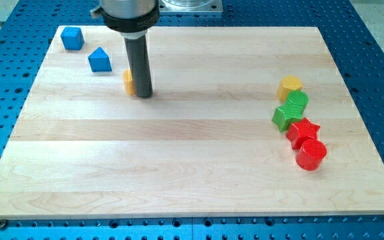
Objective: Place the yellow hexagon diagonal to the yellow heart
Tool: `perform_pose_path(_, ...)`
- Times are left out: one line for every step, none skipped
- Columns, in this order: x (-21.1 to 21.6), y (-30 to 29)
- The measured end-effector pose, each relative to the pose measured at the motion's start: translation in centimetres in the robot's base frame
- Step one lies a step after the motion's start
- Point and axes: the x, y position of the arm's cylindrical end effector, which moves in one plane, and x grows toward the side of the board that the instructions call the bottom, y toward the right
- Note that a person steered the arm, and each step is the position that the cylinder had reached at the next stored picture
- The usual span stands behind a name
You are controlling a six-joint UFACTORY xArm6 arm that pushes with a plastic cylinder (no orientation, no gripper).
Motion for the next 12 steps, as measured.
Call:
perform_pose_path(-1.2, 3.5)
perform_pose_path(-3.0, 2.3)
perform_pose_path(-2.5, -0.6)
perform_pose_path(-2.1, 3.2)
perform_pose_path(-3.1, 12.9)
perform_pose_path(-3.2, 24.6)
perform_pose_path(-3.7, 32.3)
perform_pose_path(-4.4, 37.6)
perform_pose_path(-2.0, 34.4)
perform_pose_path(0.1, 26.5)
perform_pose_path(-0.4, 24.1)
perform_pose_path(1.5, 27.0)
